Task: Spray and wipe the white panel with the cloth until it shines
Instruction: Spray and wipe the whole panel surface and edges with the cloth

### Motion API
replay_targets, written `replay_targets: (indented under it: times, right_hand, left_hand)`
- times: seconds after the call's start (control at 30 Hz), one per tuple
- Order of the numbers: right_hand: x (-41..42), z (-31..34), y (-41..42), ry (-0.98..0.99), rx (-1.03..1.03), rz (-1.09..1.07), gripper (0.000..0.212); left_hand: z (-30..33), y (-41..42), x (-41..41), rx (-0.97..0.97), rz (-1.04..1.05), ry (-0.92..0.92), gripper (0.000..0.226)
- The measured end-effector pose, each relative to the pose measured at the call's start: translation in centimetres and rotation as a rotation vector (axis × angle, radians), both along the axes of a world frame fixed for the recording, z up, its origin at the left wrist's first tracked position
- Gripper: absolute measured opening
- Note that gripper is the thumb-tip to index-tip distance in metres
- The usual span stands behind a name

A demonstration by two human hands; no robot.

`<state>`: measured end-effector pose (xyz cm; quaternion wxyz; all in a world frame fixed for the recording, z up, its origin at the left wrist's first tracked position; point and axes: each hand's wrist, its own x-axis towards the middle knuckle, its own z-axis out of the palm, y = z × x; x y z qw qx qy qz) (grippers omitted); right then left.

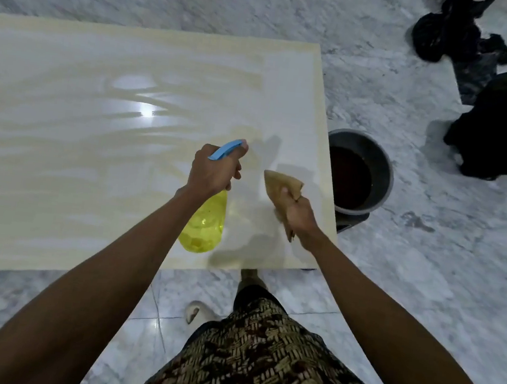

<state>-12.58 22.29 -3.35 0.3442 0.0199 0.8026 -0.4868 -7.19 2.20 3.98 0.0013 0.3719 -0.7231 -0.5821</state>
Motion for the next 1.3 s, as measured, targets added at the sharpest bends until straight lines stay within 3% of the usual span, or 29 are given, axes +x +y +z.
replay_targets:
  times: [0.07,0.17,0.33,0.37,0.43,0.53,0.6,0.67,0.8,1.03,1.2,1.3]
  right_hand:
    - [-4.4,1.4,-1.0,-0.121,-0.084,-0.185,0.05]
    - [-11.7,3.0,-4.4,-0.083,-0.175,-0.241,0.05]
    - [-24.7,4.1,-13.4,0.418,0.035,0.048,0.068]
    - [-27.9,2.8,-15.5,0.478,0.058,0.124,0.063]
    - [-33.9,-0.6,-19.5,0.538,0.139,0.276,0.05]
    - [-38.7,-5.5,-25.5,0.544,0.371,0.494,0.056]
    - [-37.6,-9.1,-27.6,0.526,0.538,0.636,0.067]
    - [-35.0,-12.2,-27.7,0.625,0.621,0.627,0.071]
    - [-30.2,-13.8,-24.6,0.807,0.568,0.652,0.078]
    - [-12.0,-12.5,-13.8,0.841,0.367,0.955,0.058]
    - [2.0,-8.0,-7.0,0.545,0.241,1.224,0.061]
    - [4.5,-3.7,-7.4,0.262,0.158,1.101,0.056]
  left_hand:
    - [1.1,-0.7,-1.1,-0.012,0.016,0.026,0.05]
    - [2.1,-2.4,-3.6,-0.031,0.043,0.066,0.041]
    - [2.5,-5.9,-8.6,-0.034,0.108,0.112,0.035]
    - [2.2,-6.8,-9.8,-0.042,0.121,0.116,0.038]
    - [1.5,-8.3,-11.5,-0.065,0.149,0.122,0.05]
    - [0.0,-10.0,-13.3,-0.08,0.174,0.135,0.051]
    - [-1.0,-10.6,-13.7,-0.08,0.181,0.117,0.045]
    - [-1.9,-11.1,-13.6,-0.076,0.196,0.103,0.039]
    - [-2.9,-11.7,-12.1,-0.056,0.238,0.068,0.029]
    - [-2.7,-11.0,-8.1,-0.064,0.276,-0.031,0.05]
    - [-3.1,-10.1,-4.8,-0.047,0.293,-0.064,0.025]
    - [-3.5,-9.8,-3.1,-0.036,0.296,-0.13,0.038]
